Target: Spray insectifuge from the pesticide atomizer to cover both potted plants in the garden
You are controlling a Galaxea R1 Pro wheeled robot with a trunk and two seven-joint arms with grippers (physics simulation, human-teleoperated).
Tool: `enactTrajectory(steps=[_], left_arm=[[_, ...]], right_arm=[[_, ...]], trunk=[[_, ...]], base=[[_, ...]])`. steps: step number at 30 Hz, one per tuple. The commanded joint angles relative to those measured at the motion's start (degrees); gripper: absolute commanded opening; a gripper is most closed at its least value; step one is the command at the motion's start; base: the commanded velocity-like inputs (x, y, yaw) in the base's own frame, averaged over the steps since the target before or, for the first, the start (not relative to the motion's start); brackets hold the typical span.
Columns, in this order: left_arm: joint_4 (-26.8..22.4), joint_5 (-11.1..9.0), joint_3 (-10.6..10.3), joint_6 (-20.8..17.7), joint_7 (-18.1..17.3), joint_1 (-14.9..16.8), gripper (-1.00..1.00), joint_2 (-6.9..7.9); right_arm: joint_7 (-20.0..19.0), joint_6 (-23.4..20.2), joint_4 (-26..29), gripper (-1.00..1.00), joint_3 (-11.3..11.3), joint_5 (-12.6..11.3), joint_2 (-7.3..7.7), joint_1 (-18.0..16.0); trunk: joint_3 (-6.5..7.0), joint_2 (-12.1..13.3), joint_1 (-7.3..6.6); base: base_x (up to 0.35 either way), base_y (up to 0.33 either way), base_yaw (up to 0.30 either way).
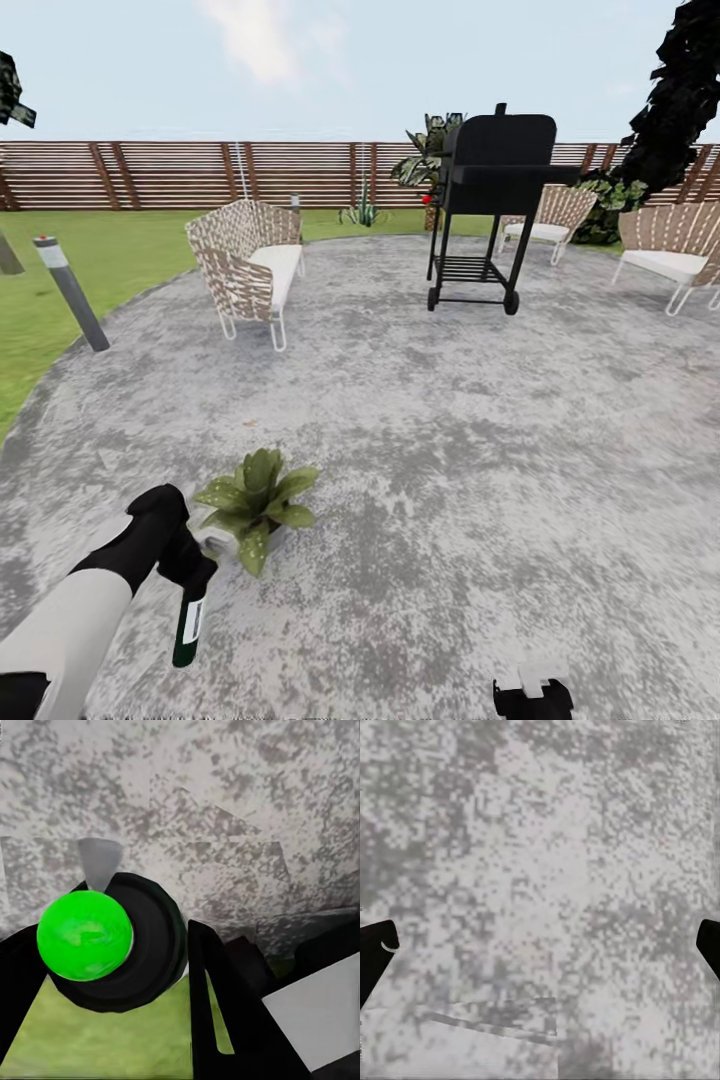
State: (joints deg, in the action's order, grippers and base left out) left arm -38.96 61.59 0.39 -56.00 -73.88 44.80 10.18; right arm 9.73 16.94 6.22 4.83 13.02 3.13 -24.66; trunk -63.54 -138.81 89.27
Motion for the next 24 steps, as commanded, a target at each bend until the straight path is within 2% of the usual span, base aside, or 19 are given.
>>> enactTrajectory(steps=[1,7,10,18,24], left_arm=[[-0.06,0.45,0.00,-0.65,-0.44,-0.11,-1.00,0.04],[0.02,0.43,-0.21,-0.84,1.35,-0.69,-1.00,-0.42],[0.03,-0.07,0.00,-0.86,2.94,-1.30,-1.00,-0.65],[-0.36,-0.24,0.11,-0.78,3.30,-3.60,-1.00,-0.73],[-0.67,-0.24,0.33,-0.86,3.38,-3.76,-1.00,-0.78]], right_arm=[[0.12,0.20,-0.06,1.00,0.46,0.60,0.00,-0.03],[0.12,0.20,-0.06,1.00,0.47,0.60,0.06,-0.03],[0.01,0.20,-0.18,1.00,0.38,0.74,0.32,-0.03],[0.03,0.20,-0.24,1.00,0.36,0.78,0.57,-0.03],[0.03,0.11,-0.30,1.00,0.36,0.69,0.15,-0.03]], trunk=[[-0.05,-0.02,-0.02],[-0.05,-0.02,-0.02],[-0.05,-0.02,-0.02],[-0.05,-0.02,-0.02],[-0.05,-0.02,-0.02]], base=[[-0.023,-0.016,0.206],[-0.005,-0.003,0.207],[0.000,0.000,0.039],[0.005,-0.001,0.003],[0.172,-0.177,0.029]])
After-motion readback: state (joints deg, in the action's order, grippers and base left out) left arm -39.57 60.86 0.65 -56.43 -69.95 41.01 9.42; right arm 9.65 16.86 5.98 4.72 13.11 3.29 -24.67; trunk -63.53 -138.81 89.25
